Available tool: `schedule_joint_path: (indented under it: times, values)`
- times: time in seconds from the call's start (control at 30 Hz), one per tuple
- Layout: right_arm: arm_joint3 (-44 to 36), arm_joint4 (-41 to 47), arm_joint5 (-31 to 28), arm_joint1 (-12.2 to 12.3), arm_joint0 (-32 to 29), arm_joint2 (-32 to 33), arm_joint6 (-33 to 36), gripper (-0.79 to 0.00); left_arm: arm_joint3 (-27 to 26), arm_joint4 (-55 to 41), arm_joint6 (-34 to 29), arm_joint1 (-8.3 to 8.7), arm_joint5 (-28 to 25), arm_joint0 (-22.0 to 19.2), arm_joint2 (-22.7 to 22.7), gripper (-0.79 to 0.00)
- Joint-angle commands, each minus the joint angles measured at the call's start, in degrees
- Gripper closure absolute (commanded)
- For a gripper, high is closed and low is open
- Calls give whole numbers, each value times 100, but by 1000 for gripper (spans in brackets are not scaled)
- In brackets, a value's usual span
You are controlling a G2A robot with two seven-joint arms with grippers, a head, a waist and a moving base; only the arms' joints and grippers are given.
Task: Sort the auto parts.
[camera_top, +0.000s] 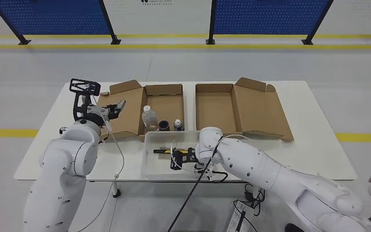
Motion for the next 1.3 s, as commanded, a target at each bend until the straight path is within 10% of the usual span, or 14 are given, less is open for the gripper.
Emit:
schedule_joint_path:
  times: [0.0, 0.83, 1.27]
  values:
    - [40, 1, -13, -13, -4, -4, -13, -329, 0, 0, 0, 0, 0, 0, 0, -785]
    - [414, -133, -194, -182, -186, 4, -421, -243, 0, 0, 0, 0, 0, 0, 0, -785]
    - [555, -212, -231, -265, -234, 90, -622, -15, 0, 0, 0, 0, 0, 0, 0, -785]
